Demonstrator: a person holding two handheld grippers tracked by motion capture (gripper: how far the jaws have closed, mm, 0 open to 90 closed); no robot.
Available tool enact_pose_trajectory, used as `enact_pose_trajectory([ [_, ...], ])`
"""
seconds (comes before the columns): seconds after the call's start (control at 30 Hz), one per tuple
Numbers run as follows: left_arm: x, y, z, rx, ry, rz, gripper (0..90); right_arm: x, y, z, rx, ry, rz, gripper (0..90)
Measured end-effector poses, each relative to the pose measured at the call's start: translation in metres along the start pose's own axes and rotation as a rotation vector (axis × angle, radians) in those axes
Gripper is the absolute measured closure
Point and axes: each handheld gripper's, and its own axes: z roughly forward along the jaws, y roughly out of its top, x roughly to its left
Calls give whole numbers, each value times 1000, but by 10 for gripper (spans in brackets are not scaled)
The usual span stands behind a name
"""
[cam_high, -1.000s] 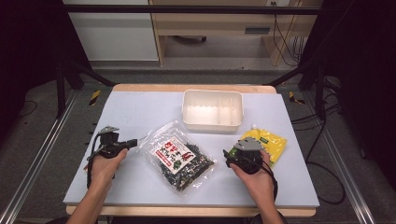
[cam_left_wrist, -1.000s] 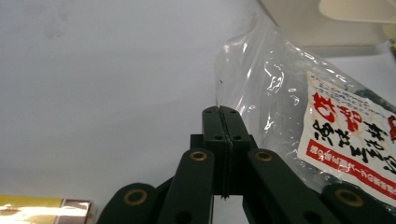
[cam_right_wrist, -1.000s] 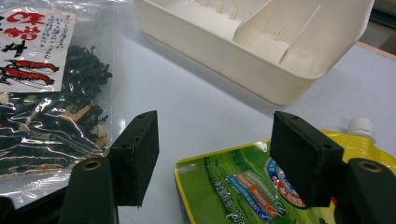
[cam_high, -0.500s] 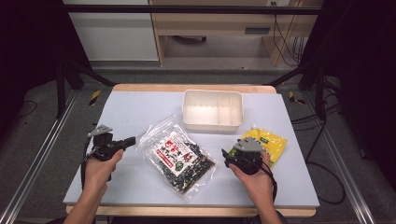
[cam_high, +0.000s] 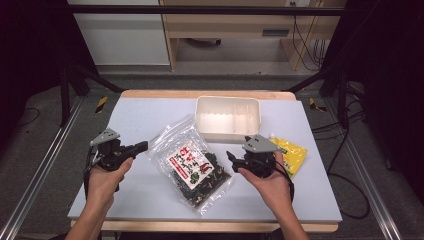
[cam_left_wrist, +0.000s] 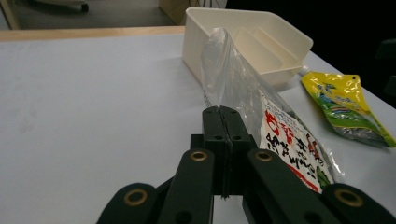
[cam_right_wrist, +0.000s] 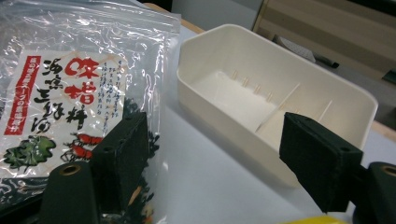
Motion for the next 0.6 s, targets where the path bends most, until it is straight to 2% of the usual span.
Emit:
enact_pose_trajectory([
  [0.1,-6,7,-1,-5,-11,17,899,-7,19,0,-4,23,-35,235],
  [0.13,-9,12,-1,-8,-16,31,899,-7,19,0,-4,23,-35,235],
  [0.23,-19,28,1,-6,-37,68,899,-15,38,-1,-6,45,-63,220],
  [0.27,-24,36,5,-2,-50,84,899,-20,47,0,9,55,-95,208],
  [0.33,-27,41,7,3,-56,98,899,-25,56,2,23,55,-120,203],
  [0.37,-31,52,14,11,-59,122,899,-29,61,3,31,54,-132,202],
  [0.4,-31,52,14,11,-59,122,899,-29,61,3,31,54,-132,202],
  [0.5,-33,69,25,28,-87,139,899,-36,70,6,49,56,-137,194],
  [0.53,-34,76,31,42,-91,156,899,-41,76,8,60,63,-137,188],
  [0.6,-35,82,37,58,-95,163,899,-45,79,9,64,75,-137,180],
])
